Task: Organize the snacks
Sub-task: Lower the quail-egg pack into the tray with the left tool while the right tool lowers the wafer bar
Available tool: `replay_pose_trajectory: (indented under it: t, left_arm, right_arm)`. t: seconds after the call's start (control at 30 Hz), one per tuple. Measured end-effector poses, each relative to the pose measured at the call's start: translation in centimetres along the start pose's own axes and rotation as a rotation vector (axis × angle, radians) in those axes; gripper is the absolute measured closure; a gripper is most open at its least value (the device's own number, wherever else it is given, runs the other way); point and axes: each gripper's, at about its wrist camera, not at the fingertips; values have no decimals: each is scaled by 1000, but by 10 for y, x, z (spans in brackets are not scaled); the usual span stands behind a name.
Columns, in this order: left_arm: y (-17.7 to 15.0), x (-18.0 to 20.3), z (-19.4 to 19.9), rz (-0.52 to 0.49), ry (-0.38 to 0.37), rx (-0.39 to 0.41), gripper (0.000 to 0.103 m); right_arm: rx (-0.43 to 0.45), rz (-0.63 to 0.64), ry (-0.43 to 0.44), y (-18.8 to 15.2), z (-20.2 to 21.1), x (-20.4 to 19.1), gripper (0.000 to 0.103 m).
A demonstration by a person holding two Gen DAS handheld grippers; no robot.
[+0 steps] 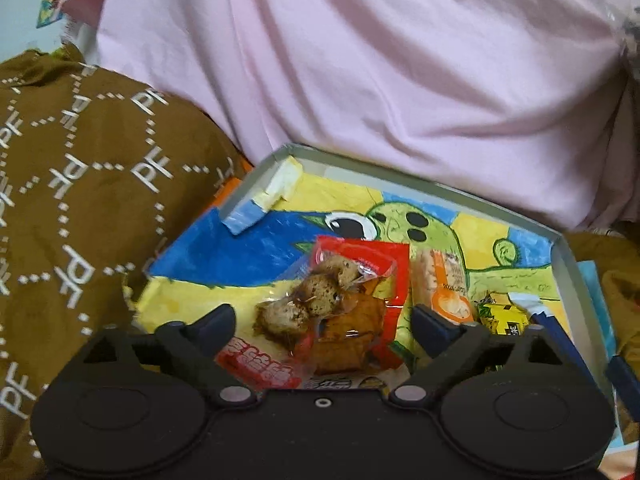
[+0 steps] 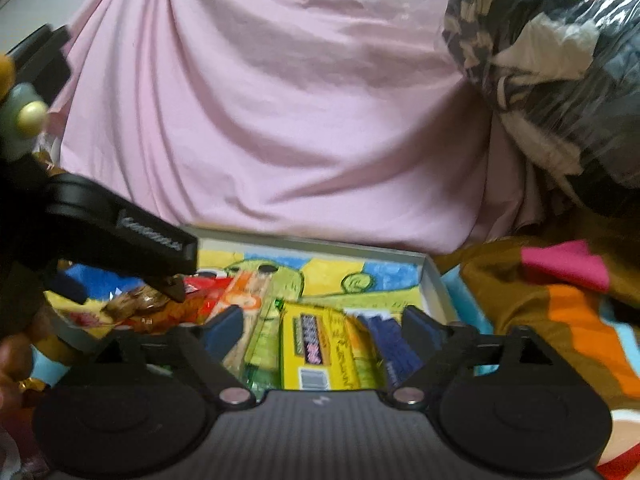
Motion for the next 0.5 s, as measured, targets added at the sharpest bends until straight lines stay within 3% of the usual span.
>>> replay_pose_trajectory:
  t: [0.07,0.5]
  left_arm:
    - [-1,-6,12,-1,3,20,4]
    - [-19,-36,85,3,-14,62,1]
  right_arm:
    - [7,3,-14,5,6,2,0]
    - [2,-19,-43,33,67,12,0]
Point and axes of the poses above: each gripper's, at about its wrist camera, not at the fingertips, and z roughly against the way its jaws point, x to its right, y to its top, and after that the axes turned 11 degrees about z, right-handed
